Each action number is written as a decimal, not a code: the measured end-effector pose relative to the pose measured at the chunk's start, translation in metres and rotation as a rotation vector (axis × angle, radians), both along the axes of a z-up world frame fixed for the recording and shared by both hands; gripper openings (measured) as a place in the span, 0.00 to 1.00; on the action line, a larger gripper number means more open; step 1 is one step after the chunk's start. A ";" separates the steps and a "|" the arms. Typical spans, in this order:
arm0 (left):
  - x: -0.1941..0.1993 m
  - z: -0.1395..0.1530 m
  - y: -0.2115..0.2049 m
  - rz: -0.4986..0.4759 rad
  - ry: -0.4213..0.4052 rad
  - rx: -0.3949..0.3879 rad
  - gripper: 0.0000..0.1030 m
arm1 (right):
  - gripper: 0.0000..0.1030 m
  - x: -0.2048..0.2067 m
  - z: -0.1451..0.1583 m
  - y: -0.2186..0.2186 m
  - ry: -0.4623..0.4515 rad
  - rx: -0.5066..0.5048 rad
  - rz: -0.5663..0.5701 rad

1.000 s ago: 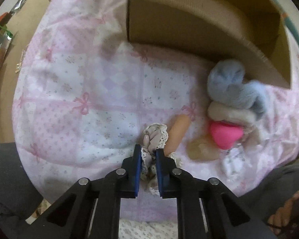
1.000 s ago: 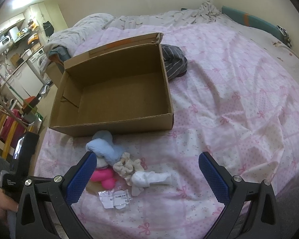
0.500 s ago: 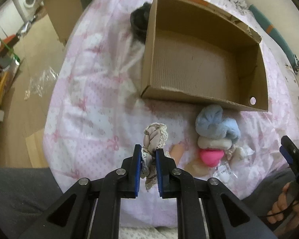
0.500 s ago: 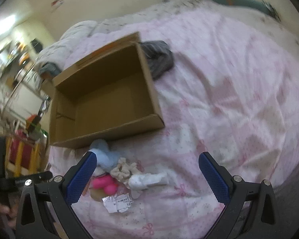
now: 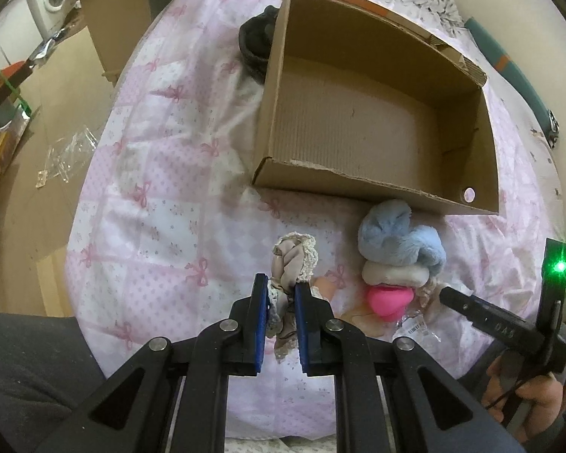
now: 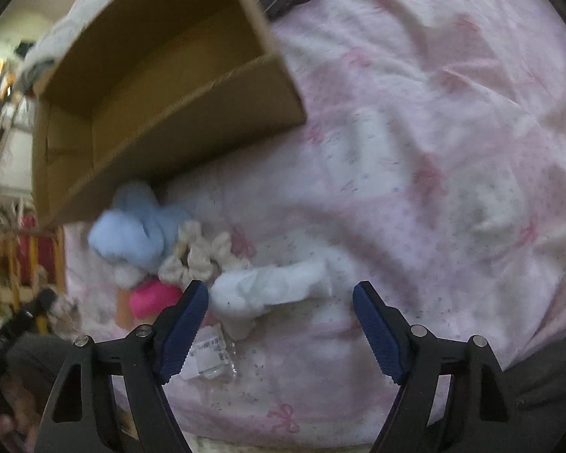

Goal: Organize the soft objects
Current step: 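Lower the right tool onto the white sock, grasp and lift it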

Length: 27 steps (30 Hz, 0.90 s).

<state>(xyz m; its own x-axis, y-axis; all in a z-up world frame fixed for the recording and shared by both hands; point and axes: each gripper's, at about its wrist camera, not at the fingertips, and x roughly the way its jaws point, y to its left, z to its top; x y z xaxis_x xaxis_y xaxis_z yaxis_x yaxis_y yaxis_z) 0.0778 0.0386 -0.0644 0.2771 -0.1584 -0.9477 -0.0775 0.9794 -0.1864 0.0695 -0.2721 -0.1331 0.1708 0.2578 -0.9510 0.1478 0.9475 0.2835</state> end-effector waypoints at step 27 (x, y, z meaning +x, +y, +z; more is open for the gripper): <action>-0.002 0.003 0.000 0.012 -0.023 0.008 0.12 | 0.26 -0.019 0.048 0.064 -0.151 -0.100 0.363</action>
<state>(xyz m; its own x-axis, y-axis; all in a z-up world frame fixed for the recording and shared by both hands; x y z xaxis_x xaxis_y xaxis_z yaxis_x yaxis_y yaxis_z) 0.0760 0.0385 -0.0612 0.3002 -0.1471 -0.9425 -0.0849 0.9800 -0.1800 0.0506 -0.2080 -0.0847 0.2257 0.2349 -0.9455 -0.2382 0.9543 0.1803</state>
